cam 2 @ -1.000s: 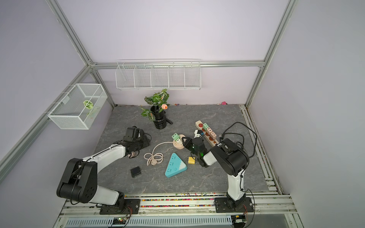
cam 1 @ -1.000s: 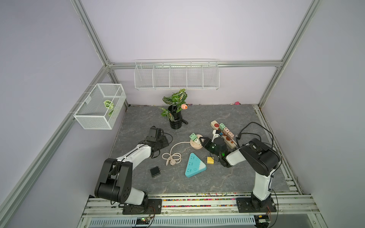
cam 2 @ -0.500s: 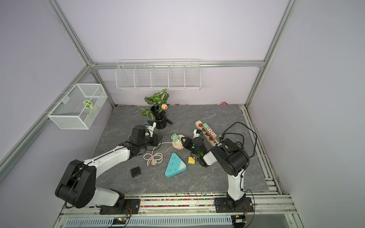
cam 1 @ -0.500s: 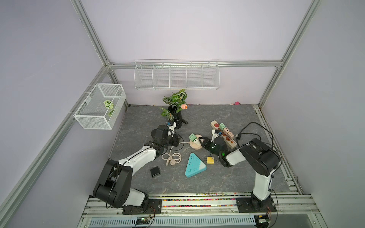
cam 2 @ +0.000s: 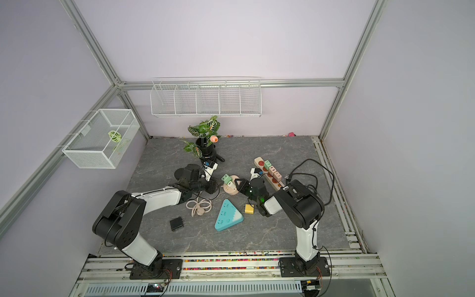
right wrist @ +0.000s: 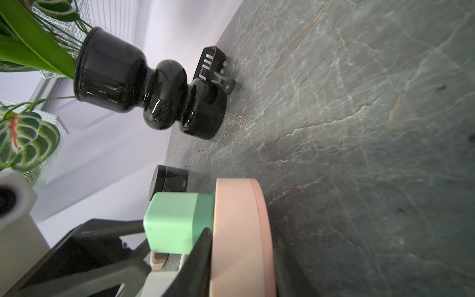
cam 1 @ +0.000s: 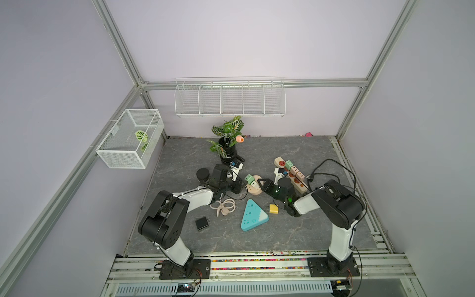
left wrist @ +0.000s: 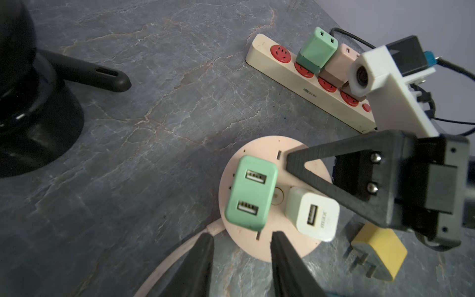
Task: Pull the plug off the socket
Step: Remove the plug from the socket.
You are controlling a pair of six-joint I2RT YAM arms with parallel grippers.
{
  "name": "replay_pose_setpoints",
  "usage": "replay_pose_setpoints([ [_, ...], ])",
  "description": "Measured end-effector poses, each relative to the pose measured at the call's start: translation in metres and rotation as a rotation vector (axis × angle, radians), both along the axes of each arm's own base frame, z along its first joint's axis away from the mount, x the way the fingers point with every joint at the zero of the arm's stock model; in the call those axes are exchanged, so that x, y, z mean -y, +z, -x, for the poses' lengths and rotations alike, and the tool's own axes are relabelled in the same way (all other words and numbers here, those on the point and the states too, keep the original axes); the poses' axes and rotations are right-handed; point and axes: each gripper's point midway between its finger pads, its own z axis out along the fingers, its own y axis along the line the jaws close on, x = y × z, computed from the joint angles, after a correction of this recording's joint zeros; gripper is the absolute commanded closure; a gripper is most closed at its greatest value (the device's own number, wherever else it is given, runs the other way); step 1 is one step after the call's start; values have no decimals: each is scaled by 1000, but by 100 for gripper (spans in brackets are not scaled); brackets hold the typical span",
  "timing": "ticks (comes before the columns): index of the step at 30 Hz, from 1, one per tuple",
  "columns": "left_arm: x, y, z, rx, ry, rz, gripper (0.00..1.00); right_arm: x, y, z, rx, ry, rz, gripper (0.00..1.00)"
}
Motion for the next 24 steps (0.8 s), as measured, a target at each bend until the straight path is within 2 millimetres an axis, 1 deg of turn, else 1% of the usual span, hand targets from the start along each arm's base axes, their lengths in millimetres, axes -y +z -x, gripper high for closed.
replay_pose_setpoints([
  [3, 7, 1, -8, 15, -14, 8, 61, 0, 0, 0, 0, 0, 0, 100],
  [9, 19, -7, -11, 3, -69, 26, 65, 0, -1, 0, -4, 0, 0, 100],
  [13, 20, -7, -11, 8, -94, 31, 74, 2, -1, -2, -5, -4, 1, 100],
  [15, 21, -7, -11, 13, -104, 34, 76, 2, -1, -2, -6, -3, 1, 100],
  [17, 21, -7, -11, 14, -107, 36, 75, 2, -1, -2, -6, -3, 1, 100],
  [19, 21, -7, -11, 13, -112, 37, 68, 2, -1, -2, -6, -3, 0, 100],
  [20, 21, -7, -11, 14, -116, 38, 67, 2, -1, -2, -7, -3, 1, 100],
  [24, 24, -8, -13, 7, -127, 45, 66, 4, -1, -3, -7, -10, 2, 100],
])
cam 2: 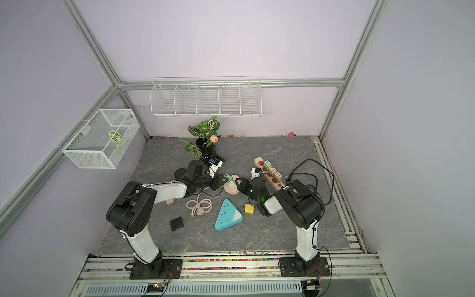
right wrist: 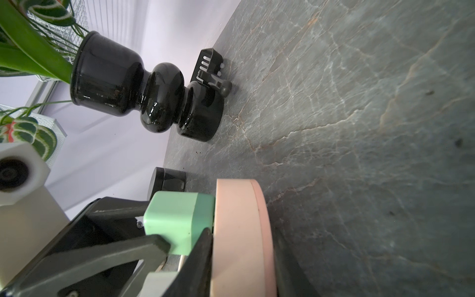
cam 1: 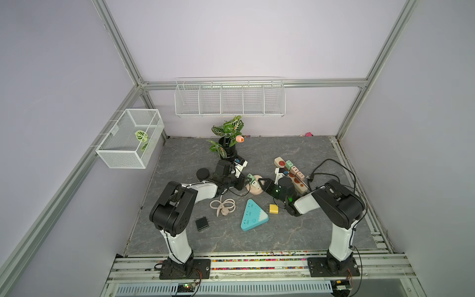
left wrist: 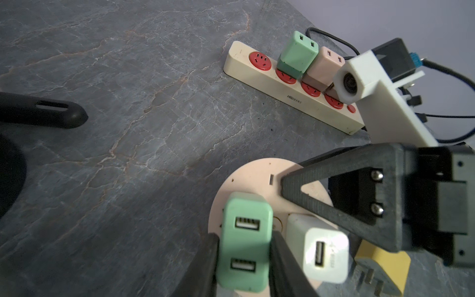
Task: Pull the plug off the socket
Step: Remove the plug from the socket.
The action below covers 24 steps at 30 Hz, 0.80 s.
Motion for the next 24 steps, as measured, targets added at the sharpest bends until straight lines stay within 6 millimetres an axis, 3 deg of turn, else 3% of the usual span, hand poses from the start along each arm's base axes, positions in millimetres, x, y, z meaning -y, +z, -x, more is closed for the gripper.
replay_pose_setpoints([
  [12, 10, -5, -4, -35, -26, 19, 64, 1, 1, -1, 7, -4, 4, 100],
  [13, 11, -6, -4, -37, -30, 20, 69, 1, 1, -1, 7, -4, 4, 100],
  [15, 10, -6, -4, -32, -35, 18, 94, 1, 1, -1, 7, -6, 4, 100],
  [16, 10, -6, -4, -27, -39, 17, 100, 2, 1, -2, 5, -9, 2, 100],
  [24, 2, -4, 2, -6, -19, 12, 100, -3, 1, 3, 6, 11, 11, 100],
])
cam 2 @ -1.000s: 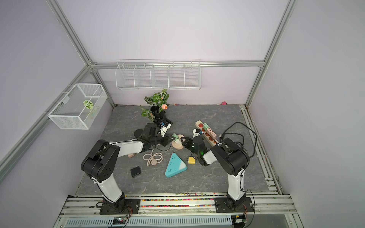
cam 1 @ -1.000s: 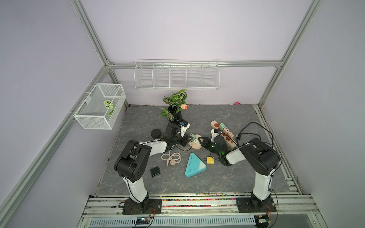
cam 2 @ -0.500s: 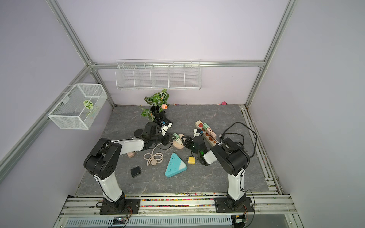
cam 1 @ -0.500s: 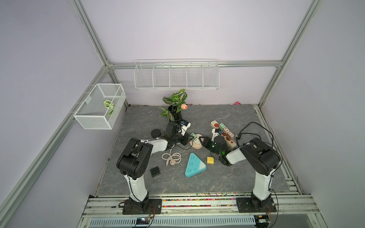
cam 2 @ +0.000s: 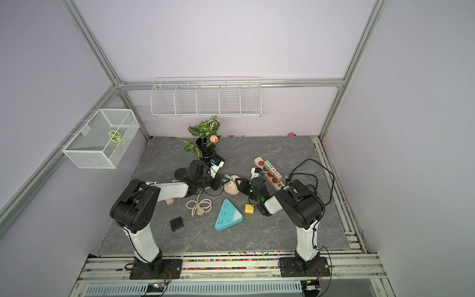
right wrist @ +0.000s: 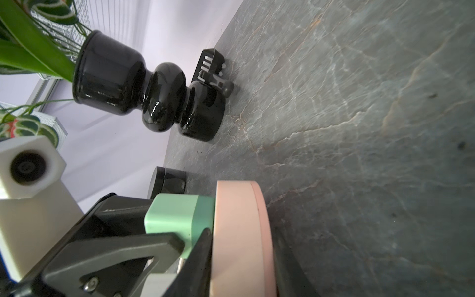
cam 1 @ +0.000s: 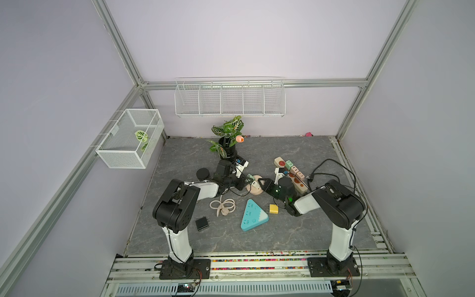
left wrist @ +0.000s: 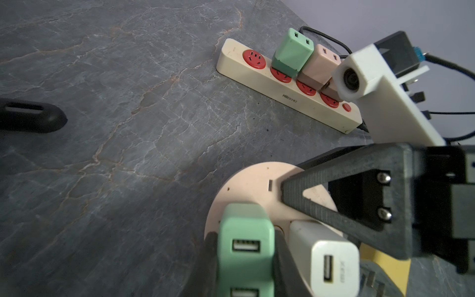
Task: Pull the plug off the socket
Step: Remove the plug from the socket.
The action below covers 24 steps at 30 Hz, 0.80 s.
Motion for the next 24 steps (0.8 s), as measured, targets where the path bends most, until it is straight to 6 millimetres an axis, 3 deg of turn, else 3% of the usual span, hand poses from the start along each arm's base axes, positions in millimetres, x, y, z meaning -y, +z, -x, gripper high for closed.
replay_pose_setpoints([
  [15, -19, 7, 17, -50, 42, -96, 100, -14, 2, 14, -16, 63, 1, 100],
  [24, -28, 27, 20, -21, 81, -96, 100, -20, 18, 15, 24, 82, -17, 100],
])
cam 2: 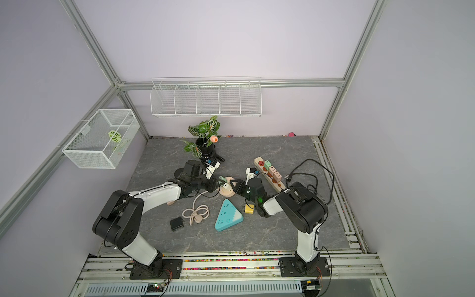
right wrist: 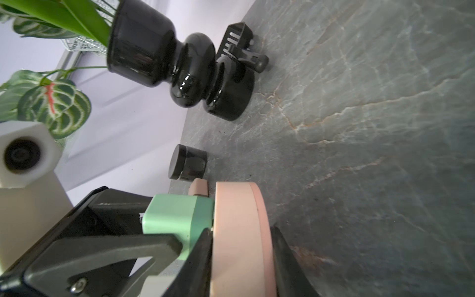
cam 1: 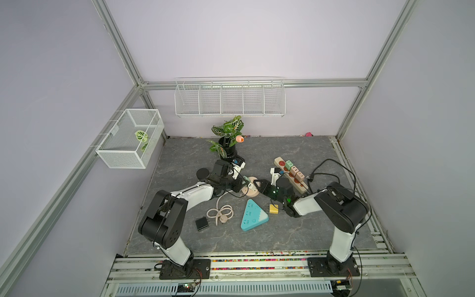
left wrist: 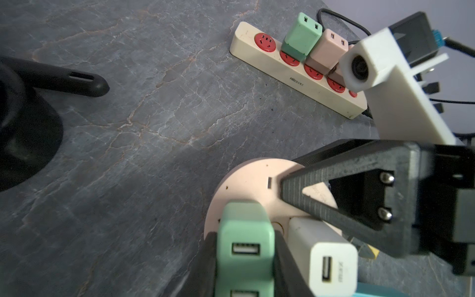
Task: Pull the plug off the socket
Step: Remove the plug from the socket, then place the plug at the center of the board.
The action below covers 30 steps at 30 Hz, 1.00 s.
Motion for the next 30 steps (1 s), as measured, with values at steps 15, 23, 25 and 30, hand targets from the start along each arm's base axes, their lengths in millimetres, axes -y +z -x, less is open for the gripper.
replay_pose_setpoints([
  [15, -8, 65, -3, 185, 18, 59, 100, 23, -23, -10, -47, -91, 60, 100],
  [23, -20, 48, -11, 119, 122, 16, 100, 21, -21, -10, -41, -77, 56, 100],
  [25, -26, 38, -16, 90, 165, 0, 100, 20, -21, -10, -43, -72, 57, 100],
  [30, -47, -3, -32, -52, 304, -13, 97, 18, -19, -11, -34, -59, 72, 100],
])
